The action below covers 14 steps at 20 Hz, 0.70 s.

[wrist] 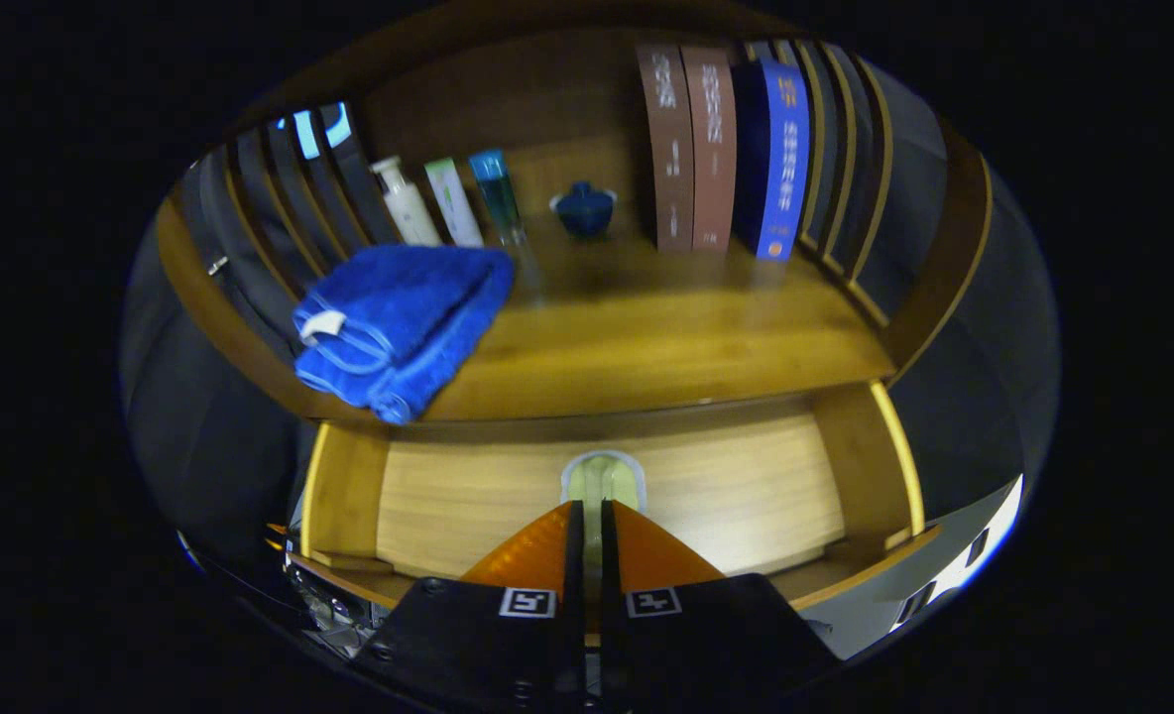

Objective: Pull open the drawer, take out the items inside it, and place them on the countertop above the cabinet.

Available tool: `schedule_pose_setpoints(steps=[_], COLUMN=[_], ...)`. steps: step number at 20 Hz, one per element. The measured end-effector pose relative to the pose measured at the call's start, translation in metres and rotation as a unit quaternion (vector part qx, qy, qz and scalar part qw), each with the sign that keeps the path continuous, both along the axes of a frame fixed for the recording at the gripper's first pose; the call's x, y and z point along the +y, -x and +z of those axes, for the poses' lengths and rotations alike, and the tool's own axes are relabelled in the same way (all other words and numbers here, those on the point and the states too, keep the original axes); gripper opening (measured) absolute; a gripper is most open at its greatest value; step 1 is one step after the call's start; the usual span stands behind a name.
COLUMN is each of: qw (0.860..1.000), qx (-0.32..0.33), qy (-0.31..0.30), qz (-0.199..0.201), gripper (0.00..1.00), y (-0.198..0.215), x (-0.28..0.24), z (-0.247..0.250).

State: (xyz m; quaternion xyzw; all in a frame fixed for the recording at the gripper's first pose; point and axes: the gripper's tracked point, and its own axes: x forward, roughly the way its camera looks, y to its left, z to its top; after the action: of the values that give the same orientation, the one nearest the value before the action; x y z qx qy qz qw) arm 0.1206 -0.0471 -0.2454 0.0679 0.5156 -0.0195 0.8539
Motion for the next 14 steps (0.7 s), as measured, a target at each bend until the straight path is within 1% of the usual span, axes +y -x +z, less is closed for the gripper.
schedule_pose_setpoints(steps=[2, 5, 6, 8, 10, 11, 12, 13, 14], qw=[1.0, 0.999, 1.0, 1.0, 0.999, 0.999, 0.999, 0.998, 0.998], qx=[0.021, 0.032, 0.027, 0.023, 0.038, 0.045, 0.05, 0.051, 0.051], qy=[-0.006, 0.0, 0.0, 0.006, 0.007, 0.005, 0.009, 0.018, 0.023], qz=[-0.003, -0.002, -0.003, 0.006, 0.006, 0.007, 0.008, 0.011, 0.006], gripper=[0.11, 0.11, 0.14, 0.27, 0.31, 0.31, 0.37, 0.33, 0.29], y=[0.001, 0.0, -0.004, -0.01, -0.009, -0.008, -0.009, -0.009, -0.009], x=[0.004, 0.005, 0.008, 0.01, 0.013, 0.015, 0.014, 0.013, 0.01], z=[-0.038, -0.063, -0.064, -0.063, -0.071, -0.074, -0.08, -0.087, -0.072])
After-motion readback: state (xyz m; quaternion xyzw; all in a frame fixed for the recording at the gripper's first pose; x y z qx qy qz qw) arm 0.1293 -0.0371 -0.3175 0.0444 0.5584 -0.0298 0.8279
